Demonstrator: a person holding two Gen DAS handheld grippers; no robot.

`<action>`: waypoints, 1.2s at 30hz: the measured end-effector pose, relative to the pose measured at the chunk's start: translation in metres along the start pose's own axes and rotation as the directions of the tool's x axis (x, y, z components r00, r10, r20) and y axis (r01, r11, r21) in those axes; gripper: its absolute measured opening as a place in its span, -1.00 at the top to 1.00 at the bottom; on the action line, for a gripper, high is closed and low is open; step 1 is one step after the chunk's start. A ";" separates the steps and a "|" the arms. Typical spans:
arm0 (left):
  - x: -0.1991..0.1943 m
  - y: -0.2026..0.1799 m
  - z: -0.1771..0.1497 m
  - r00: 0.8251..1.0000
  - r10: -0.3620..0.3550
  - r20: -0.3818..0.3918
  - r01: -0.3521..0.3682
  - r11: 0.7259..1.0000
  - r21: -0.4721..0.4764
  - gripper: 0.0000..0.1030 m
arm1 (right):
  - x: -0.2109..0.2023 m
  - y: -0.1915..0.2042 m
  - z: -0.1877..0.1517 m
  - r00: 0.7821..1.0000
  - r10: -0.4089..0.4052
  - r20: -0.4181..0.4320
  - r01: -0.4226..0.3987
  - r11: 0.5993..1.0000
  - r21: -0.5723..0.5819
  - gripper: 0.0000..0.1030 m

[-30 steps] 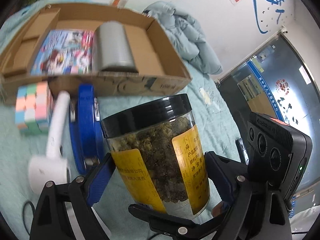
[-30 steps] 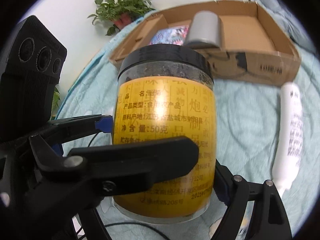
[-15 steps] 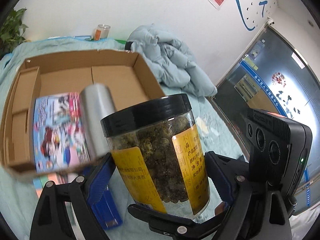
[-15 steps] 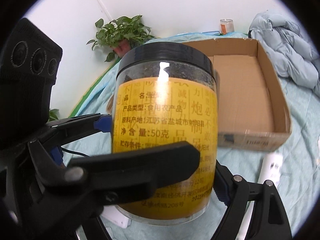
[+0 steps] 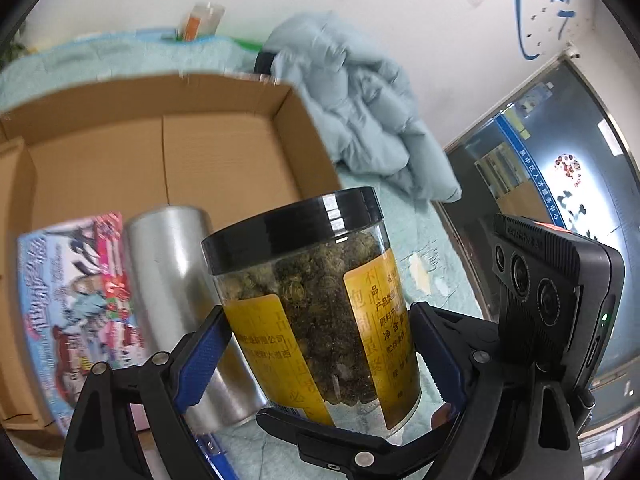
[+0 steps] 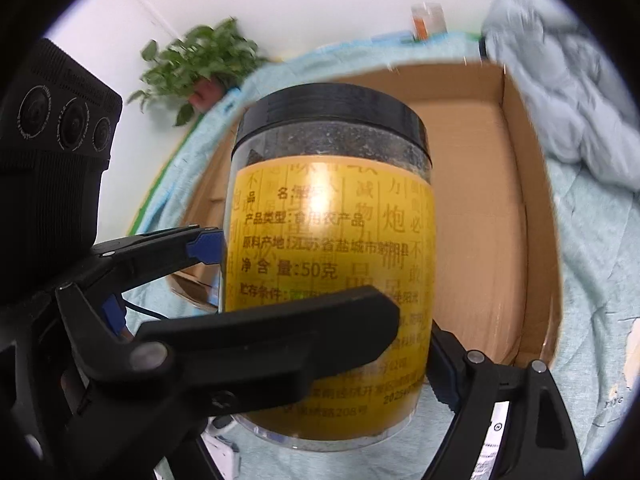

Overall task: Organize rigid objects
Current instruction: 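Lift the jar with both grippers and lower it beside the silver can, then open both grippers and withdraw from the jar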

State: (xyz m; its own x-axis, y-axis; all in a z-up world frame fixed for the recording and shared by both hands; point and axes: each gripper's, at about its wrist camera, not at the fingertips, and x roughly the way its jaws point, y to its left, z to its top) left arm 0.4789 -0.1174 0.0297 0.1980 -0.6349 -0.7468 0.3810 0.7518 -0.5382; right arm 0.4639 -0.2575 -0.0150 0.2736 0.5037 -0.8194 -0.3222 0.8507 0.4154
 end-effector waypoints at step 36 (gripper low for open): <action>0.037 -0.013 0.012 0.971 0.237 -0.014 -0.237 0.972 0.011 -0.74 | 0.022 -0.068 -0.007 0.988 -0.026 -0.152 0.043 0.993 0.114 -0.65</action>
State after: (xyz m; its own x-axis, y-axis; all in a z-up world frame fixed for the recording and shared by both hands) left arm 0.4918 -0.1533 0.0137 0.2703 -0.4364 -0.8582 0.3334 0.8787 -0.3418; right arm 0.4854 -0.3056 -0.0636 0.1404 0.4529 -0.8804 -0.2049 0.8833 0.4217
